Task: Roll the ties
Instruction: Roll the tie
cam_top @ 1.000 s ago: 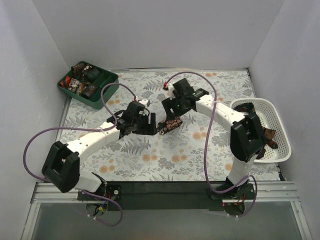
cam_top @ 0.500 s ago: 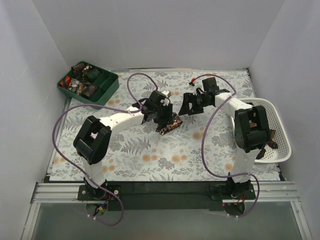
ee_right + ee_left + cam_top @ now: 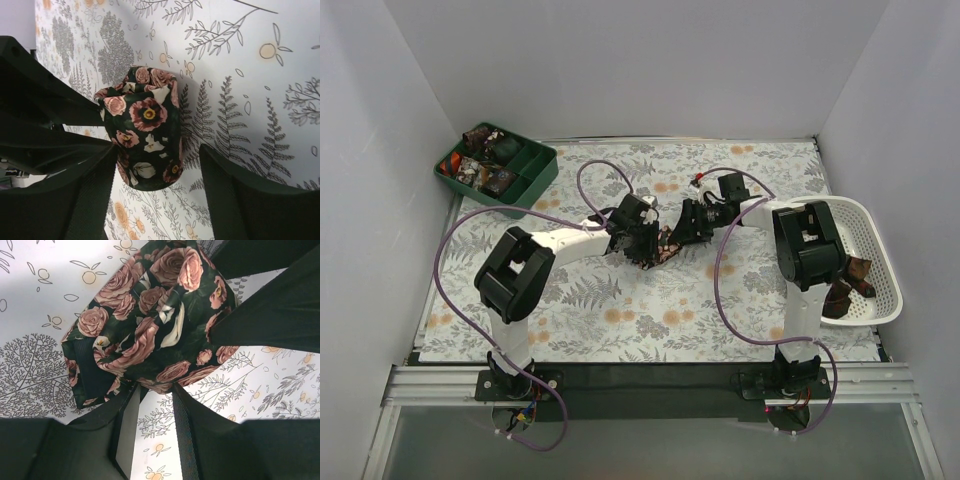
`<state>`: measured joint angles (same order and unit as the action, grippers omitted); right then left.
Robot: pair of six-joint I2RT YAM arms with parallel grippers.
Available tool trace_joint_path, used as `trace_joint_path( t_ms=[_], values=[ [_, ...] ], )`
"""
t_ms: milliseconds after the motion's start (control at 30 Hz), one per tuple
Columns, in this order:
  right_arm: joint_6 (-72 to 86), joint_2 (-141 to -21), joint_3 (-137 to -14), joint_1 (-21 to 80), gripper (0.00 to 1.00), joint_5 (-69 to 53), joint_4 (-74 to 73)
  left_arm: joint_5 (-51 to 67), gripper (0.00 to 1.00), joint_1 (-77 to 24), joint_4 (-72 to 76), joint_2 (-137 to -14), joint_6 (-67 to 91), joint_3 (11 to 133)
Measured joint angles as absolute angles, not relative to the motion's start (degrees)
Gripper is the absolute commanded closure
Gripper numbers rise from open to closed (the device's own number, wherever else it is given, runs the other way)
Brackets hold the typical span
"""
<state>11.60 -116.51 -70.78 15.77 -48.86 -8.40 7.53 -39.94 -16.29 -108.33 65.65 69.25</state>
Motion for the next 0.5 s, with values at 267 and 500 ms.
trace_joint_path(
  t_ms=[267,500],
  values=[
    [12.9,-117.2,-69.1,17.0,0.82,-52.1,-2.9,8.1,0.69,-39.9,-14.5,-108.4,66.4,67.3],
    [10.9,-115.5,-68.9,17.6,0.98,-48.4,-4.6,8.3,0.44,-39.9,-13.4,-107.2,66.3,65.8]
  ],
)
